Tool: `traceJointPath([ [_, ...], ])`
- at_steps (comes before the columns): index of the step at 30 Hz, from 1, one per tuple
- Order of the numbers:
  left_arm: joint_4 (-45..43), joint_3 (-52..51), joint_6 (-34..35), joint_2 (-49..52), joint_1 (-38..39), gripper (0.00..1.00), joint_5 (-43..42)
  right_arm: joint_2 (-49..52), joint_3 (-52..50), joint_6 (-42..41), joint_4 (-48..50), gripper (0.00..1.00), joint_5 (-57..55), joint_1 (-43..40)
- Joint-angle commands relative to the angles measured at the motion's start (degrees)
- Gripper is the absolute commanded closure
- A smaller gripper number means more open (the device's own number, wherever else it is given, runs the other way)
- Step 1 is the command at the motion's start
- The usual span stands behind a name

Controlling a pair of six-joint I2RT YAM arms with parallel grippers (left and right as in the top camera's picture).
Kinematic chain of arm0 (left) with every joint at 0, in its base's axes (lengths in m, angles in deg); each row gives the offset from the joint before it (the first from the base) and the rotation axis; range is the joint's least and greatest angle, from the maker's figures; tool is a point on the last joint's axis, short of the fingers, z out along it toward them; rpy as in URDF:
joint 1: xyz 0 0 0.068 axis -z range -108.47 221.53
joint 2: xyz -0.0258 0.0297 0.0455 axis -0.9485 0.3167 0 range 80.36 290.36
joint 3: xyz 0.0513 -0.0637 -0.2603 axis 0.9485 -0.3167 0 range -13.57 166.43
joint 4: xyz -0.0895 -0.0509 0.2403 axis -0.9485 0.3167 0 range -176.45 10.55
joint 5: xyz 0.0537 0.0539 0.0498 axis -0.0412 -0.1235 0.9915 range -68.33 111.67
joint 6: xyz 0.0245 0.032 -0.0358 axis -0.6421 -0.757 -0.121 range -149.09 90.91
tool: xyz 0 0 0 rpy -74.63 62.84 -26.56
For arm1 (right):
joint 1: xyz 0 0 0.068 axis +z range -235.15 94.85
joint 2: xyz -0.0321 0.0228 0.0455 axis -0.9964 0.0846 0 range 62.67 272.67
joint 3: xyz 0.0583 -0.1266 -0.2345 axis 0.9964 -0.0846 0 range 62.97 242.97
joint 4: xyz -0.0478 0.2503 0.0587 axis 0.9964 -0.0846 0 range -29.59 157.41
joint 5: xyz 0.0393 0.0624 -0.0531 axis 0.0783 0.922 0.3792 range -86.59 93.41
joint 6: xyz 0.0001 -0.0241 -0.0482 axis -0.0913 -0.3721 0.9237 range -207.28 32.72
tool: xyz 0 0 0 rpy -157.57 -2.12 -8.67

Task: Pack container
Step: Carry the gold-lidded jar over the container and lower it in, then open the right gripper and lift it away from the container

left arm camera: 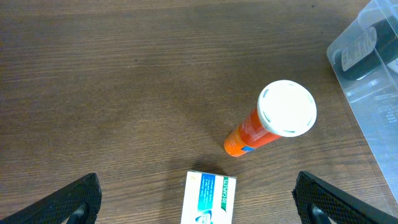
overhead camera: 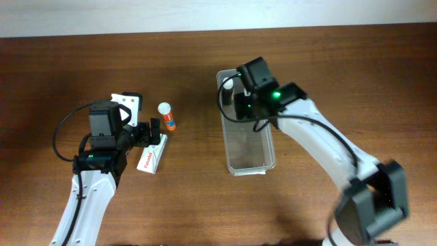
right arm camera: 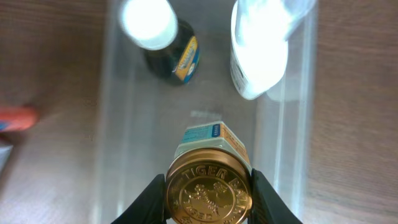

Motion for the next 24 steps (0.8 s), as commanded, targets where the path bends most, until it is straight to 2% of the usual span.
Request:
traceJointPath([
  [1, -0.1, 1.2, -0.1, 0.4, -0.2, 0.00, -0.8, 4.7, 0.7, -1.3, 3.5, 0.71, -2.5, 0.2],
  [8, -0.1, 1.2, -0.1, 0.4, -0.2, 0.01, -0.8, 8.7, 0.7, -1.3, 10.6, 0.71, -2.5, 0.1],
  [9, -0.1, 1.2, -0.1, 0.4, -0.2, 0.01, -0.8, 9.0, 0.7, -1.2, 10.9, 0.67, -2.5, 0.1],
  [11, -0.1, 1.2, -0.1, 0.4, -0.2, 0.01, -0.8, 9.6, 0.7, -1.1, 11.7, 0.53, -2.5, 0.1],
  [15, -0.1, 1.2, -0.1, 0.4, -0.2, 0.01, -0.8, 9.5, 0.8, -1.1, 12.0, 0.49, -2.5, 0.1],
  [19, -0.1, 1.2, -0.1, 0.4, -0.2, 0.01, -0.8, 6.8, 0.8, -1.1, 9.4, 0.49, -2.4, 0.2],
  [24, -0.1, 1.2, -0.1, 0.4, -0.2, 0.01, -0.8, -2.2, 0.8, -1.1, 3.5, 0.46, -1.6, 0.2],
])
